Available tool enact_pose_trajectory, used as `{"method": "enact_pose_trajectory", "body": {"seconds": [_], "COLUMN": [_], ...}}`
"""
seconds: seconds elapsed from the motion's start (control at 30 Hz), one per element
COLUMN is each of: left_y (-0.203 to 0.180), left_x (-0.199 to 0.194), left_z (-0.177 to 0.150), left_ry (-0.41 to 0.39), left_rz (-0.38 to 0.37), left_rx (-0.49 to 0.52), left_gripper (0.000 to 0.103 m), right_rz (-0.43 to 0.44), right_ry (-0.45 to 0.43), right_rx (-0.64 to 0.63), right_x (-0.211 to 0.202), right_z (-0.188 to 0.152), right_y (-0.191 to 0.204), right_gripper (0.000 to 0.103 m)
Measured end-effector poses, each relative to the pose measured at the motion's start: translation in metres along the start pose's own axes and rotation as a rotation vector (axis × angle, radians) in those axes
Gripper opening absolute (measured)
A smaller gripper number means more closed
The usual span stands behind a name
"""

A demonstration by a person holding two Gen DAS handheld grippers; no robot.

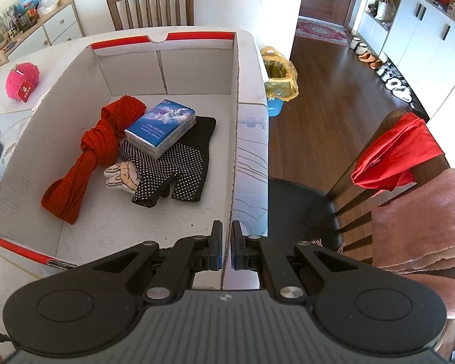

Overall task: Organize objects
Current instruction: 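Carry the brown hair tie over the box and lower it inside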

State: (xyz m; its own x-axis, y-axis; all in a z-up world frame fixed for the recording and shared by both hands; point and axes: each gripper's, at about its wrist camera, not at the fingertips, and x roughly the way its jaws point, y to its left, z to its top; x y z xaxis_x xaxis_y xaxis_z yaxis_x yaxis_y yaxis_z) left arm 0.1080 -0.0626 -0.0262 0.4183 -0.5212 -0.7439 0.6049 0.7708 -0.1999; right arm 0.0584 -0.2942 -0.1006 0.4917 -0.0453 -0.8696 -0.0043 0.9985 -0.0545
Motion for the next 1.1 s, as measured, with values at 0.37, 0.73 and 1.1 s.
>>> {"method": "enact_pose_trajectory", "body": {"seconds": [0.37,0.73,1.1], "left_y": [-0.020,-0.025,-0.021], "left_x": [0.080,0.126,0.150], "left_z": [0.006,0.001,-0.006], "left_ry": [0.184,0.353,0.432], "left_rz": [-0.010,0.003,0.054], "left_rx": [0.078,0.141,0.171], "left_gripper": [0.007,0.007,0.015], "right_rz": [0.003,0.006,0.006], "right_ry": [0.001,0.002,0.002], "right_rx": [0.006,0.004,0.005], "right_x": [0.001,0.002,0.001], "right_z": [-0.001,0.000,0.000], "right_y": [-0.001,-0.001,-0.001], "right_gripper": [0.005,0.005,0.005]}}
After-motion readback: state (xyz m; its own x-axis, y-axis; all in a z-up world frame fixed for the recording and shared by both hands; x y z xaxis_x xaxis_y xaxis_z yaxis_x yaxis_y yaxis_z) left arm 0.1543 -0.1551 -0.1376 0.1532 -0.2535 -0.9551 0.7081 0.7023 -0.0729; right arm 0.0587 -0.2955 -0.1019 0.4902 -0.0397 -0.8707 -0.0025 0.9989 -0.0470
